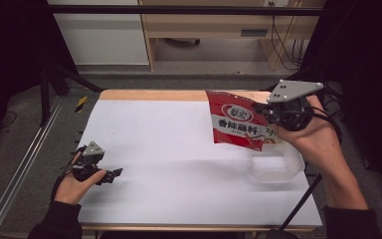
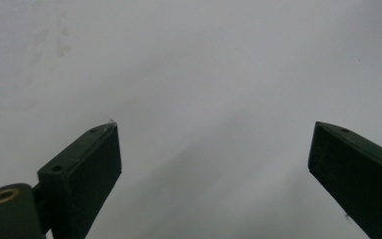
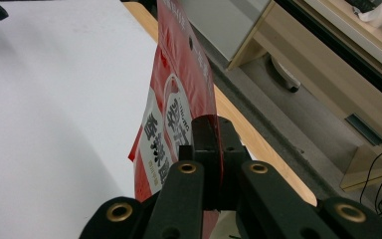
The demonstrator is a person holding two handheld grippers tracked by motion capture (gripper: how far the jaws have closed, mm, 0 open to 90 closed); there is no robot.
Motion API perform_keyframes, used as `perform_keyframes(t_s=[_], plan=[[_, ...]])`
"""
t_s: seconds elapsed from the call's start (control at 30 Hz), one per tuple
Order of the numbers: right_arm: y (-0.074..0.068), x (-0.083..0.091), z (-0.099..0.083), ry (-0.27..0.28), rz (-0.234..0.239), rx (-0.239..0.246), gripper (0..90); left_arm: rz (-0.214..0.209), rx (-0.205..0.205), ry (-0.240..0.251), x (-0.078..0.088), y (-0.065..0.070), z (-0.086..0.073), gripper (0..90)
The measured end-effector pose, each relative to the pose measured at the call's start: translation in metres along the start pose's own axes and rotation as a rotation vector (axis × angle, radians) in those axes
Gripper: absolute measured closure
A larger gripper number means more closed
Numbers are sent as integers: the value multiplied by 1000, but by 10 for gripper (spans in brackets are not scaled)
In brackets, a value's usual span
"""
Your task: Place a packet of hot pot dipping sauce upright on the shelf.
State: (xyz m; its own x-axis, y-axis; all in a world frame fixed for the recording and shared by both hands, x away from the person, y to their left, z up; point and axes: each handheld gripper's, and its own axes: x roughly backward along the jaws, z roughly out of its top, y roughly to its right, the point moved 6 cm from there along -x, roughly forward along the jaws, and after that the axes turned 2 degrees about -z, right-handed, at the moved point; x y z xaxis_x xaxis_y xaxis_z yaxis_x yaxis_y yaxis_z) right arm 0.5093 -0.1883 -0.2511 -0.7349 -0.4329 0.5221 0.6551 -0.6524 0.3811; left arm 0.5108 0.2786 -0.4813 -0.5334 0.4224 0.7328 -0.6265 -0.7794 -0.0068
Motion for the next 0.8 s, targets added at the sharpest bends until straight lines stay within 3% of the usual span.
perform_keyframes(t_s=[0.3, 0.8], plan=[[9, 14, -7, 4, -25, -25, 900, 1, 5, 4, 1, 0, 0, 66], [22, 49, -46, -45, -87, -83, 900, 2, 2, 7, 1, 0, 0, 67]])
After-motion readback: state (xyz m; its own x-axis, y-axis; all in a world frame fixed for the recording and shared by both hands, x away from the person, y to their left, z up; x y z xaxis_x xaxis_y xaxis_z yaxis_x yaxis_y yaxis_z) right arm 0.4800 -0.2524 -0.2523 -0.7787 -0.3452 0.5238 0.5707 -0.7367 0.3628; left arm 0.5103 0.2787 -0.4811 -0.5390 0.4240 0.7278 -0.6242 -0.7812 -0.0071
